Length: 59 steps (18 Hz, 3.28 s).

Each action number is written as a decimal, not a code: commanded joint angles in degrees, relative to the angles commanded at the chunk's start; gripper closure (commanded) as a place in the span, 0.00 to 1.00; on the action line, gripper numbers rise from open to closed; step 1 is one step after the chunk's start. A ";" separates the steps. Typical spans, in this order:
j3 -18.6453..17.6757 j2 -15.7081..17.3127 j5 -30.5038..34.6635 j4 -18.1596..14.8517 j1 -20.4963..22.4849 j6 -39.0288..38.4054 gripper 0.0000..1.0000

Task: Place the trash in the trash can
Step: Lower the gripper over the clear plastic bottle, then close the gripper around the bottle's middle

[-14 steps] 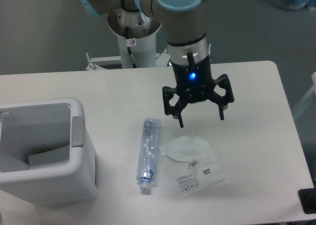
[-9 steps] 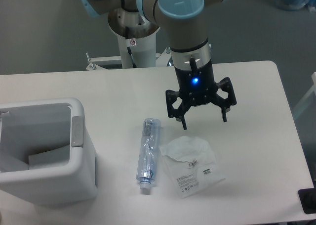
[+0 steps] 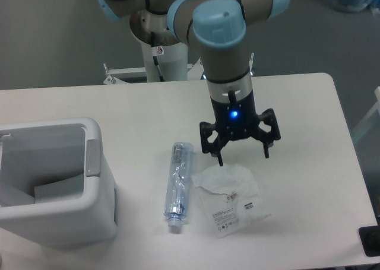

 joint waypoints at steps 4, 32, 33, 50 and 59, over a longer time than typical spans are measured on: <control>0.61 -2.72 0.00 0.00 -1.31 0.34 0.00; -0.27 -14.85 -5.36 -0.70 -9.32 3.69 0.00; -0.35 -15.03 -5.36 -0.70 -9.32 3.77 0.00; -0.09 -18.02 -5.19 -0.53 -9.67 3.95 0.00; 0.08 -18.28 -4.92 -0.53 -9.67 3.69 0.10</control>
